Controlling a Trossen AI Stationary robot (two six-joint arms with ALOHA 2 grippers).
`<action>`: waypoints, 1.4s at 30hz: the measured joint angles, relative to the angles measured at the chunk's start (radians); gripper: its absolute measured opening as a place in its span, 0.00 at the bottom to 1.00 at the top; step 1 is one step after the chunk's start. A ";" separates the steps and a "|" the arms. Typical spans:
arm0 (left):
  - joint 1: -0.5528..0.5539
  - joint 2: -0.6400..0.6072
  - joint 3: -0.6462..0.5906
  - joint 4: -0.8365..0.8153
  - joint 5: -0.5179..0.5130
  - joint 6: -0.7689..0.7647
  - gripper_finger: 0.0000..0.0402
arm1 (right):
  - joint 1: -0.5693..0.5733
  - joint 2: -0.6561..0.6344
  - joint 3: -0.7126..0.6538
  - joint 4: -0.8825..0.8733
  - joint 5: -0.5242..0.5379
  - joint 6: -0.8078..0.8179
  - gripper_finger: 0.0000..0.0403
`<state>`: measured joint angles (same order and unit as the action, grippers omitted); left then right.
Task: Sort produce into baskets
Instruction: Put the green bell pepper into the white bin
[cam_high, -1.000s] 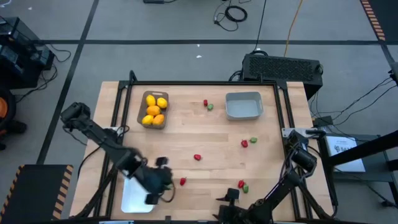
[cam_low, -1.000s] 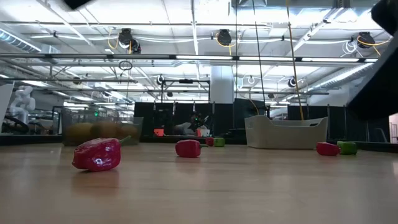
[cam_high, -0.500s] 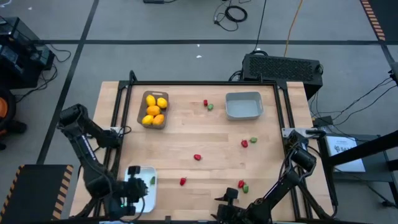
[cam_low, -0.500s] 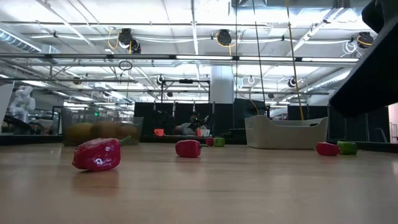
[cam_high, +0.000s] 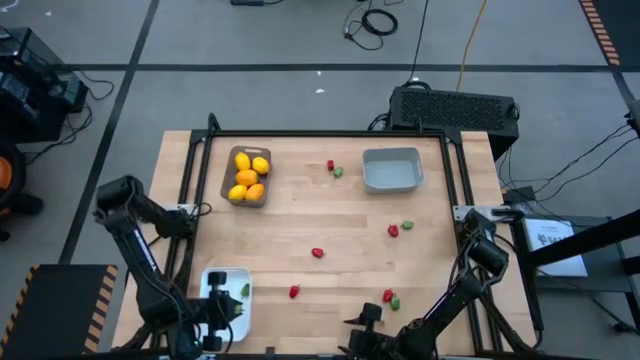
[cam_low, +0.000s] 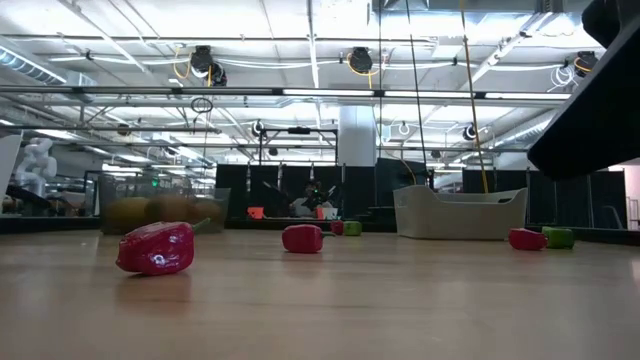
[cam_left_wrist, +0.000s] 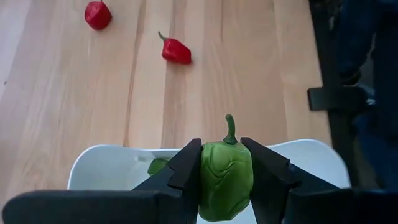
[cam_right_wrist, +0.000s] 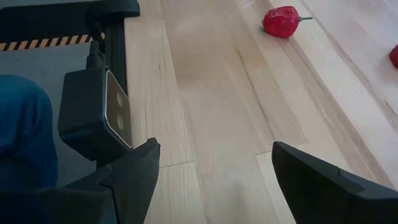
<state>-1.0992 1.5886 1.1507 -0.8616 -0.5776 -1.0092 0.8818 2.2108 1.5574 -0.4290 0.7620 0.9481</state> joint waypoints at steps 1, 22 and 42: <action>0.000 0.010 0.000 0.000 0.000 0.002 0.27 | 0.000 0.000 0.000 0.000 0.000 -0.003 0.74; 0.113 0.128 0.000 0.176 0.063 0.184 0.27 | 0.000 0.000 0.000 0.000 0.000 -0.013 0.74; 0.131 0.127 0.000 0.174 0.094 0.184 0.27 | 0.000 0.000 0.000 0.000 0.000 -0.014 0.74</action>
<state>-0.9680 1.7157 1.1507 -0.6877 -0.4833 -0.8253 0.8818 2.2108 1.5577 -0.4290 0.7620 0.9340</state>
